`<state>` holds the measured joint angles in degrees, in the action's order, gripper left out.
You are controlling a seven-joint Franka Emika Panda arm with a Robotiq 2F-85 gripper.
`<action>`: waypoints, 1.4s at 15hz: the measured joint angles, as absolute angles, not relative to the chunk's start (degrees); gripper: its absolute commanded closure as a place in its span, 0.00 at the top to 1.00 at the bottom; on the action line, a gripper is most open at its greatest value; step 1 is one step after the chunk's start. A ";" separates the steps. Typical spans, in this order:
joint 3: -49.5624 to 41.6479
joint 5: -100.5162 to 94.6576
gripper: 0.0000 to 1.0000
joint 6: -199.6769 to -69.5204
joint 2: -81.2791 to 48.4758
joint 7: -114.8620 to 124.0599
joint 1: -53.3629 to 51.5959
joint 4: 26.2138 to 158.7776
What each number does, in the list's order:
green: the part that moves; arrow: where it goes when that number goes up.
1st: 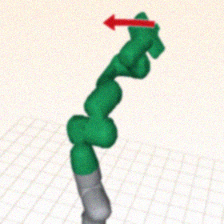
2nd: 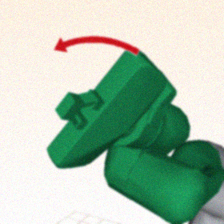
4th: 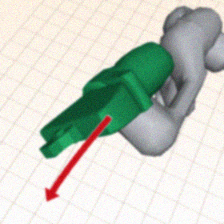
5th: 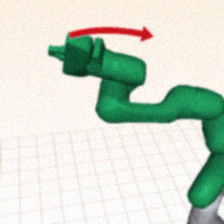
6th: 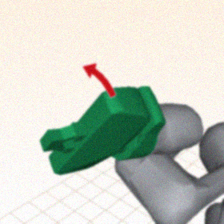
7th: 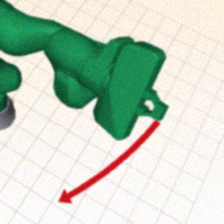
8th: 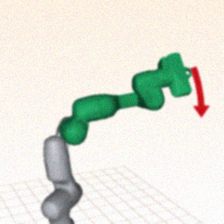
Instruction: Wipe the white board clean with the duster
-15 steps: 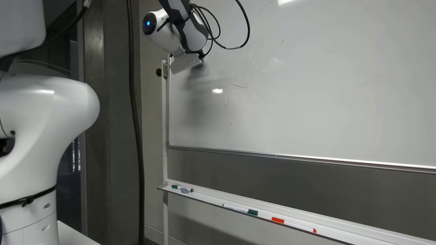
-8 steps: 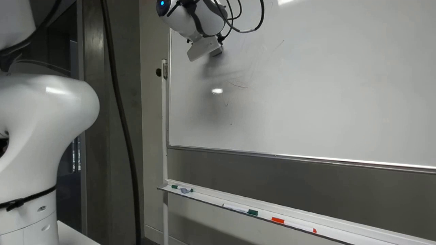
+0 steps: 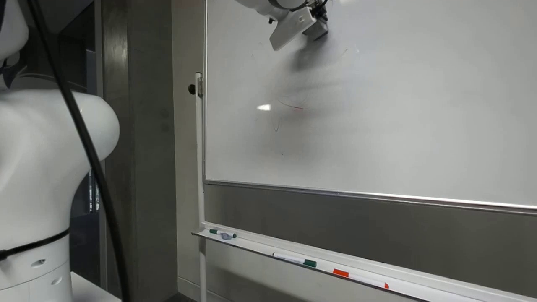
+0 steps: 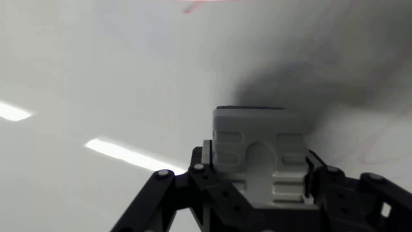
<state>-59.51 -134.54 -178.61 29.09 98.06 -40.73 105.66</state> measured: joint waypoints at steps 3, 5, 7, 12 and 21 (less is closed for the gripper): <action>-59.61 -126.78 0.38 -178.57 25.68 95.08 -32.02 104.03; -59.11 -122.08 0.38 -178.55 23.62 92.70 -27.46 103.85; -57.99 -119.06 0.38 -178.44 21.86 90.79 -24.89 103.94; -53.89 -117.34 0.38 -178.08 18.95 90.21 -25.49 105.26; -57.77 -125.54 0.38 -178.09 22.17 101.40 -37.35 108.17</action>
